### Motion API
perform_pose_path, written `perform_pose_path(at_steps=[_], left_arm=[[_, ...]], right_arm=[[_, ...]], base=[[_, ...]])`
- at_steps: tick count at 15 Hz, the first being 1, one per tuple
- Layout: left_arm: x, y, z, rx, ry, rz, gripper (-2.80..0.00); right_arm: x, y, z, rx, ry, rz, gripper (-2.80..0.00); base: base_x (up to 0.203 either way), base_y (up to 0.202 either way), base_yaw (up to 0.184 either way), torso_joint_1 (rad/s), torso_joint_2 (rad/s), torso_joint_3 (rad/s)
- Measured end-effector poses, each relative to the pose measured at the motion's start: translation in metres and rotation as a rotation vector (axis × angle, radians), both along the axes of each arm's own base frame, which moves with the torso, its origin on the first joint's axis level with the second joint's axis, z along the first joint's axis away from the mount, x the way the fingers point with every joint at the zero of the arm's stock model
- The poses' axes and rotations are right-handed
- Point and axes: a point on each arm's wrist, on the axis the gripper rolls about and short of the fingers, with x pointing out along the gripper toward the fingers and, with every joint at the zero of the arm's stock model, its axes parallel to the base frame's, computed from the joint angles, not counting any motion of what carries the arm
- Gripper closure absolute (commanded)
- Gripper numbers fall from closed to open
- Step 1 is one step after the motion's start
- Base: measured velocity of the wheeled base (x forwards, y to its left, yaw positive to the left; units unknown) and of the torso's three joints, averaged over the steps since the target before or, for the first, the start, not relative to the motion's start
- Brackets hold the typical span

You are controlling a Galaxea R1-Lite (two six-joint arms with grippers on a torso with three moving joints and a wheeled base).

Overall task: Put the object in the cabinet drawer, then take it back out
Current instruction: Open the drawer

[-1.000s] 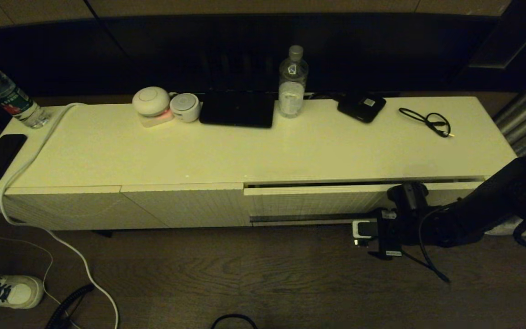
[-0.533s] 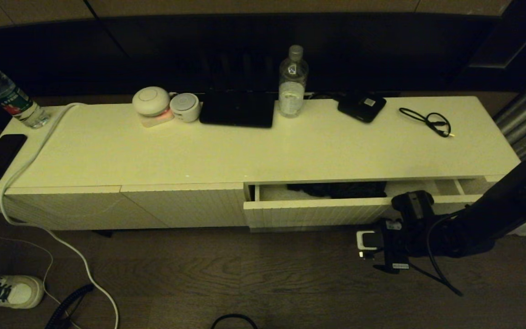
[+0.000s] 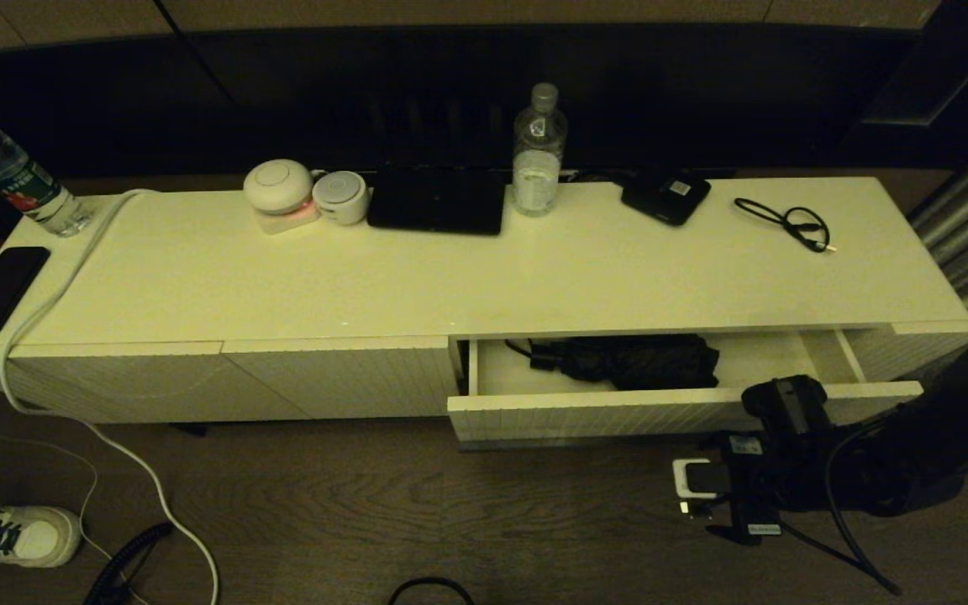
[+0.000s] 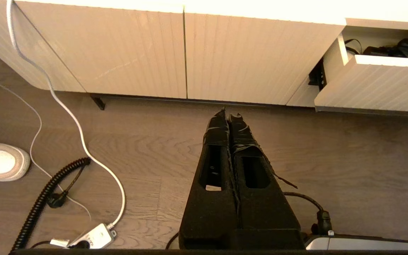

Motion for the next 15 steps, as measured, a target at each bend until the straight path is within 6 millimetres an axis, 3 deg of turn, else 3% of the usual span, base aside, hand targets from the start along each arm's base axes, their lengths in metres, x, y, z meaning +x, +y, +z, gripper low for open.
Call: perform_pose_path(at_steps=[3, 4, 5, 12, 15], left_arm=[[0.000, 0.000, 0.000, 0.000, 0.000, 0.000, 0.00], [0.000, 0.000, 0.000, 0.000, 0.000, 0.000, 0.00], [0.000, 0.000, 0.000, 0.000, 0.000, 0.000, 0.00], [0.000, 0.000, 0.000, 0.000, 0.000, 0.000, 0.00], [0.000, 0.000, 0.000, 0.000, 0.000, 0.000, 0.00]], right_arm=[[-0.018, -0.002, 0.018, 0.005, -0.027, 0.002, -2.80], [-0.026, -0.003, 0.027, 0.008, -0.041, 0.003, -2.04], [-0.036, -0.004, 0.036, 0.010, -0.053, 0.005, 0.00], [-0.128, -0.020, 0.111, 0.018, -0.054, -0.006, 0.00], [-0.148, -0.024, 0.147, 0.040, -0.047, -0.040, 0.00]], base=[[0.000, 0.000, 0.000, 0.000, 0.00, 0.000], [0.000, 0.000, 0.000, 0.000, 0.00, 0.000], [0.000, 0.000, 0.000, 0.000, 0.00, 0.000], [0.000, 0.000, 0.000, 0.000, 0.00, 0.000], [0.000, 0.000, 0.000, 0.000, 0.00, 0.000]])
